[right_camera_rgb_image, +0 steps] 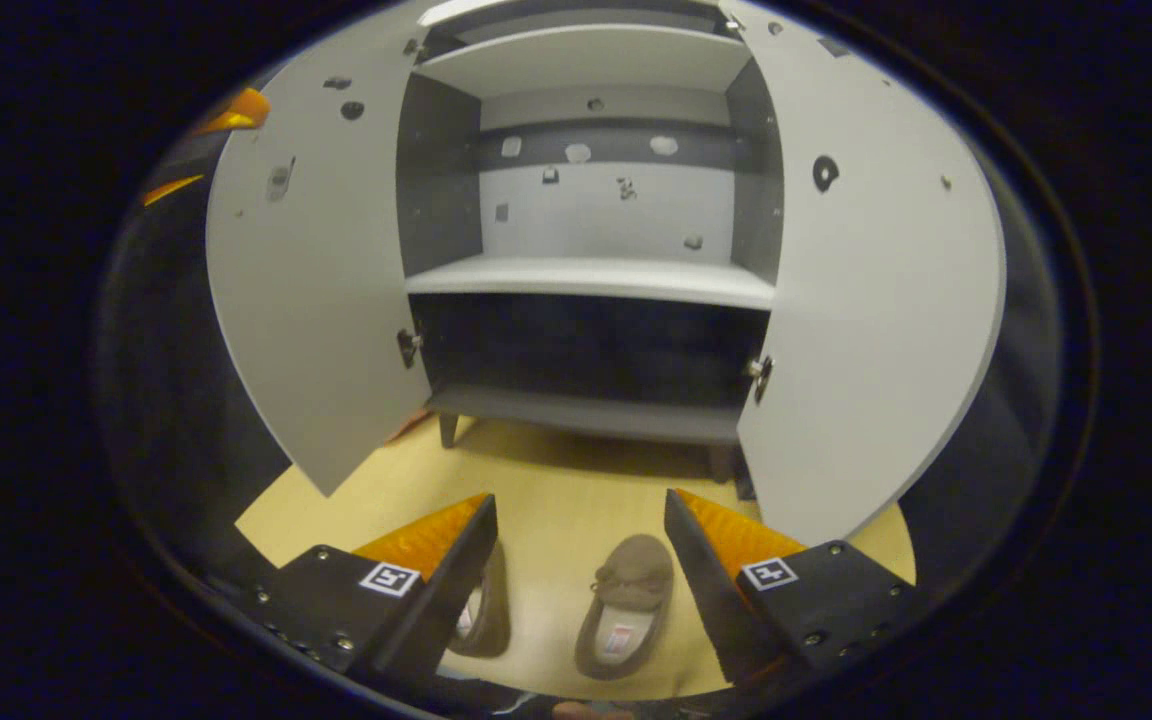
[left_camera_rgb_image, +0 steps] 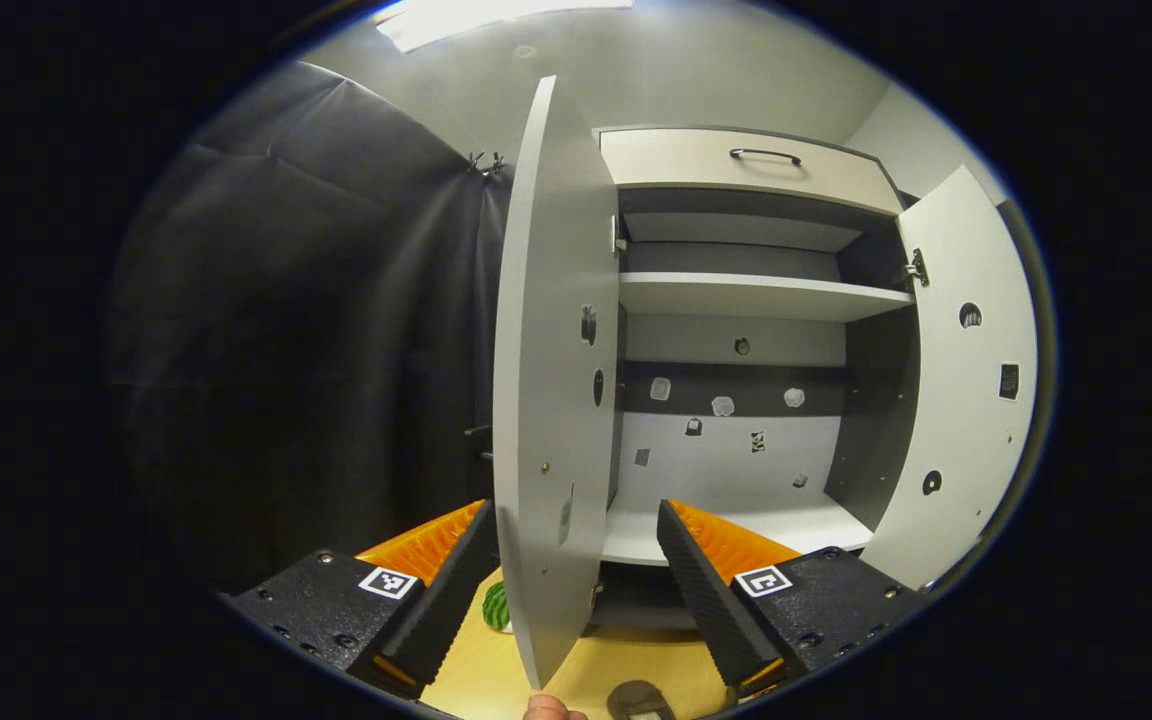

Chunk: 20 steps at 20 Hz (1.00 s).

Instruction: Grab one shoe with the right hand and put it into the shoe cabinet, grab the other shoe with the left hand and put it into the shoe cabinet; then close the right door with the right hand and the left door with the left hand.

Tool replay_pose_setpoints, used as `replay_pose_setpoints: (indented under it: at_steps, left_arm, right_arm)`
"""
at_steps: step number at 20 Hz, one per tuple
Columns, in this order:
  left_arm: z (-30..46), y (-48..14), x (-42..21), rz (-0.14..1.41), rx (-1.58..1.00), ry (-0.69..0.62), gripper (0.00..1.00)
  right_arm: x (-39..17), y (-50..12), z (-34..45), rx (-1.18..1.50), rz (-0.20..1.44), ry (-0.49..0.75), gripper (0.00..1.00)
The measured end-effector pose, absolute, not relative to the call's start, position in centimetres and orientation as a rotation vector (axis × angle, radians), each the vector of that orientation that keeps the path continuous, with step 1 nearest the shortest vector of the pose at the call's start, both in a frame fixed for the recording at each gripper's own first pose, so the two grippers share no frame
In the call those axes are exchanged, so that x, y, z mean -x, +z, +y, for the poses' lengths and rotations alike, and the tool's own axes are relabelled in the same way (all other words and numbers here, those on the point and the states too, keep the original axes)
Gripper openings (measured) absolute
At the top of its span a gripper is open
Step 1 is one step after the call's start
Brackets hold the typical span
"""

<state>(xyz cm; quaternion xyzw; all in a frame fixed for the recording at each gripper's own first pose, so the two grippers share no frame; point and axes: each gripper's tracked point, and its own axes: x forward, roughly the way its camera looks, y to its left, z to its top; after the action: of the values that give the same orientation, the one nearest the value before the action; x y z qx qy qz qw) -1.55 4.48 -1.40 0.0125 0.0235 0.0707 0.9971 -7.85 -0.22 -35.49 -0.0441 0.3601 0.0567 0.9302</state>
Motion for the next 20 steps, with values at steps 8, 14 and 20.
replay_pose_setpoints:
  at_steps: [8,14,20]
  left_arm:
    - [5.5,-1.9,2.0,0.072,-0.045,0.176,1.00]
    - [6.5,-1.9,3.0,0.079,-0.060,0.219,0.99]
    - [7.3,-1.8,4.0,0.083,-0.080,0.263,0.99]
  right_arm:
    - [12.6,-46.3,-1.4,0.055,1.013,0.122,1.00]
    - [12.8,-51.9,-2.3,0.082,1.092,0.116,1.00]
    - [10.2,-54.8,-2.2,0.157,1.062,0.121,0.95]
